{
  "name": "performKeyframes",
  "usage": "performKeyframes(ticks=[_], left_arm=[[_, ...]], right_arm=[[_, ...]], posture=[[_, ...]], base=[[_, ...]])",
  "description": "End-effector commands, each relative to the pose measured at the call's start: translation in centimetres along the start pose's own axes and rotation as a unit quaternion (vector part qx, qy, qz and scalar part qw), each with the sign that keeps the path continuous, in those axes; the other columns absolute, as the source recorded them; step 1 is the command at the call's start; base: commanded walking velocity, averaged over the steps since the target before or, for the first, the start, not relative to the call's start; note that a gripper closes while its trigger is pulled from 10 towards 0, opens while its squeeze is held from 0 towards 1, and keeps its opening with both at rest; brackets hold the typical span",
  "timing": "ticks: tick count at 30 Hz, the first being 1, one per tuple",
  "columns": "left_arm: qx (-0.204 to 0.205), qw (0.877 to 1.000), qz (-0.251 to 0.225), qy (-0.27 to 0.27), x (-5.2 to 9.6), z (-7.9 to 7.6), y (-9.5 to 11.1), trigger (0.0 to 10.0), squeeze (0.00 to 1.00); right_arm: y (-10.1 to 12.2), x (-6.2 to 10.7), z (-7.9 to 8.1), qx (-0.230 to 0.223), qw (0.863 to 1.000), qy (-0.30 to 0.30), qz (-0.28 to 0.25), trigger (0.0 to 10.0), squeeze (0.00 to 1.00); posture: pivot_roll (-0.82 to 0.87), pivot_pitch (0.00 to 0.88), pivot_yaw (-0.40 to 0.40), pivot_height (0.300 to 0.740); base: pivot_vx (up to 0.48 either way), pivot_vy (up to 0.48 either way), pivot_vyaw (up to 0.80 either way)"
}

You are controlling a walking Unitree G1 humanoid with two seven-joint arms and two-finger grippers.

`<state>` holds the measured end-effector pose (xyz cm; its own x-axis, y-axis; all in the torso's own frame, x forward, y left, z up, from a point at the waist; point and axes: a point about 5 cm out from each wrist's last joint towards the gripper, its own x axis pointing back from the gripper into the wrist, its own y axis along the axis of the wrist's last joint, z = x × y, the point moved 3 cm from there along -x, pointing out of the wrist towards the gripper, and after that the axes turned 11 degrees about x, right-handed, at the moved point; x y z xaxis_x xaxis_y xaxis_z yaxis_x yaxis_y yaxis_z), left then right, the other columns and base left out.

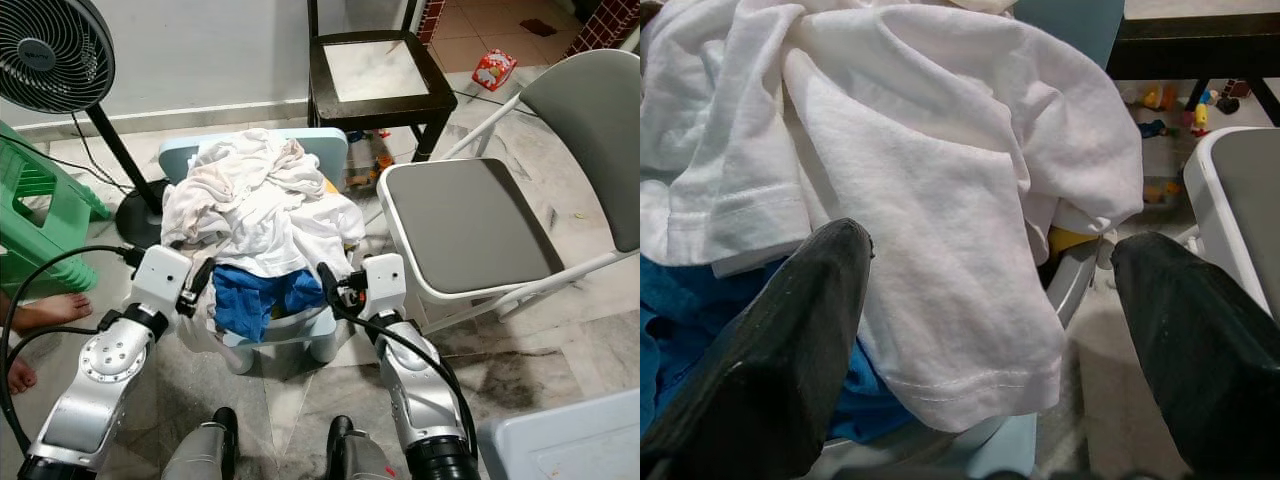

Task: Hang hanger

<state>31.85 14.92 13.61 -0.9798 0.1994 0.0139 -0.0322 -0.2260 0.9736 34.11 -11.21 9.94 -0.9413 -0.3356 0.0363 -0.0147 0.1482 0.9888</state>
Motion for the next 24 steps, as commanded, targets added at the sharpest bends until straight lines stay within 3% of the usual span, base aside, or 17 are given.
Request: performKeyframes(ticks=[1,5,19,20,21,22,23,24], left_arm=[[-0.011,1.0,0.001,0.008,0.5,0.1,-0.1,10.0,1.0],[-0.046,0.997,0.001,0.057,1.0,1.5,-0.6,10.0,1.0],[-0.063,0.994,0.012,0.092,0.4,2.8,-2.1,10.0,1.0],[-0.067,0.993,0.012,0.095,0.3,3.0,-2.3,10.0,0.62],[-0.069,0.993,0.013,0.096,0.3,3.1,-2.3,10.0,0.62],[-0.071,0.992,0.012,0.099,0.1,3.3,-2.3,10.0,0.28],[-0.071,0.992,0.012,0.099,0.1,3.3,-2.3,10.0,0.28],[-0.074,0.992,0.009,0.104,0.0,3.5,-2.3,10.0,0.19]], right_arm=[[-1.0,0.5,-0.2,-0.004,1.0,-0.005,0.015,10.0,0.0],[-1.1,0.5,-0.2,-0.005,1.0,-0.005,0.017,10.0,0.0],[-0.9,0.4,-0.3,-0.004,1.0,-0.005,0.016,10.0,0.0],[-0.9,0.4,-0.3,-0.003,1.0,-0.005,0.016,10.0,0.0],[-0.9,0.4,-0.3,-0.003,1.0,-0.005,0.016,10.0,0.0],[-1.0,0.4,-0.3,-0.003,1.0,-0.006,0.016,10.0,0.0],[-1.0,0.4,-0.3,-0.003,1.0,-0.006,0.016,10.0,0.0],[-1.0,0.5,-0.3,-0.003,1.0,-0.006,0.017,10.0,0.0]], posture=[[0.25,0.325,-0.026,0.74],[0.25,0.326,-0.027,0.74],[0.24,0.326,-0.033,0.74],[0.23,0.326,-0.033,0.74],[0.23,0.326,-0.033,0.74],[0.23,0.326,-0.033,0.74],[0.23,0.326,-0.033,0.74],[0.23,0.327,-0.033,0.74]], base=[[0.0,0.0,0.0],[0.0,0.0,0.0],[0.0,0.0,0.0],[0.0,0.0,0.0],[0.0,0.0,0.0],[0.0,0.0,0.0],[0.0,0.0,0.0],[0.0,0.0,0.0]])
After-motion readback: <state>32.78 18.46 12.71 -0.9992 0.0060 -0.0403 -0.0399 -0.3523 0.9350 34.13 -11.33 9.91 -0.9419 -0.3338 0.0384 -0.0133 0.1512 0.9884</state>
